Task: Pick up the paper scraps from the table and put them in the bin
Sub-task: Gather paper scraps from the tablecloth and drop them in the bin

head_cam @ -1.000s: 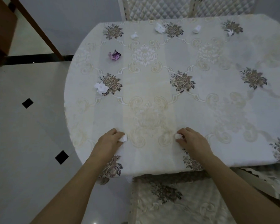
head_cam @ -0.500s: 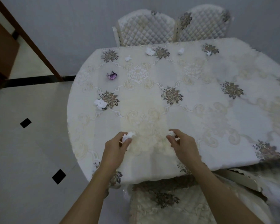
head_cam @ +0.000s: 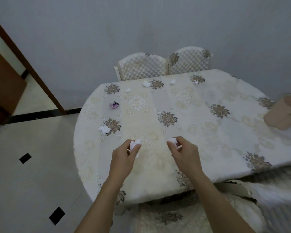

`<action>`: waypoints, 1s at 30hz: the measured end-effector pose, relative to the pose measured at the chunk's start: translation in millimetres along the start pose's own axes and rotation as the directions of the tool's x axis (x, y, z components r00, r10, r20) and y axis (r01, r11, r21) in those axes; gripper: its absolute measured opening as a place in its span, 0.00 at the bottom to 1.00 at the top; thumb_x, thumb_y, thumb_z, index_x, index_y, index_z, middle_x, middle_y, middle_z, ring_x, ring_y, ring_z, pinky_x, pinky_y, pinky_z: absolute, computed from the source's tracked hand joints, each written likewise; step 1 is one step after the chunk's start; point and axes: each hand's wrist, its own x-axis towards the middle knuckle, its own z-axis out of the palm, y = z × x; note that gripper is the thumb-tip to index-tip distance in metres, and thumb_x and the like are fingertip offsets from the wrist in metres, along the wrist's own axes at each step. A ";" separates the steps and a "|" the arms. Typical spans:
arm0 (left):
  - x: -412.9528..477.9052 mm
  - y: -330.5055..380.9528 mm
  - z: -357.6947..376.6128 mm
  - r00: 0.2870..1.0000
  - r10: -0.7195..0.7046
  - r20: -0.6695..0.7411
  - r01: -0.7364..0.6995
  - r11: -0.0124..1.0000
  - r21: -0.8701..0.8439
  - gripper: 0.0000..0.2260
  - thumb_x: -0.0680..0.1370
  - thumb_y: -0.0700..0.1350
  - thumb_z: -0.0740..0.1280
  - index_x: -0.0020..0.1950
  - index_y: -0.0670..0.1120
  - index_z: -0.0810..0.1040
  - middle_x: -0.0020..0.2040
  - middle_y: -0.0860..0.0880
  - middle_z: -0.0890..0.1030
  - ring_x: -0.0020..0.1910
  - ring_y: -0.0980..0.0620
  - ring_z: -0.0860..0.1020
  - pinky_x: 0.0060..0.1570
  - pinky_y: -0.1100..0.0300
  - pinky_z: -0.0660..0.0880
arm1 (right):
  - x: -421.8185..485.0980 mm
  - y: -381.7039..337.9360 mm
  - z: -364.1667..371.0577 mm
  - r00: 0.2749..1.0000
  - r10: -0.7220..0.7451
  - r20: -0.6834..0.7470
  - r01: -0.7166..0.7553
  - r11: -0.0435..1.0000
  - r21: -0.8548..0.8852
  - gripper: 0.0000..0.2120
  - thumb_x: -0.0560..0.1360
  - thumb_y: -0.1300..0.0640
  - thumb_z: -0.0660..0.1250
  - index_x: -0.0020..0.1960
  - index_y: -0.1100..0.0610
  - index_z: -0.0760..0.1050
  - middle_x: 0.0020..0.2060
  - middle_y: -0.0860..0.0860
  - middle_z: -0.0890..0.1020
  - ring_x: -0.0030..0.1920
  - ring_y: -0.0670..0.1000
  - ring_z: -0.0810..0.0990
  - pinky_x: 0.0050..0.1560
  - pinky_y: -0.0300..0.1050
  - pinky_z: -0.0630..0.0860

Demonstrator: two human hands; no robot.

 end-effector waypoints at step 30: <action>-148.7 156.2 207.5 0.523 0.564 0.639 -0.510 0.808 -0.295 0.13 0.79 0.53 0.66 0.40 0.45 0.76 0.28 0.49 0.73 0.28 0.56 0.70 0.29 0.65 0.65 | -270.2 88.3 -206.4 0.516 0.415 -0.750 -0.593 0.804 0.036 0.10 0.77 0.47 0.64 0.43 0.52 0.78 0.30 0.47 0.79 0.33 0.47 0.78 0.33 0.50 0.77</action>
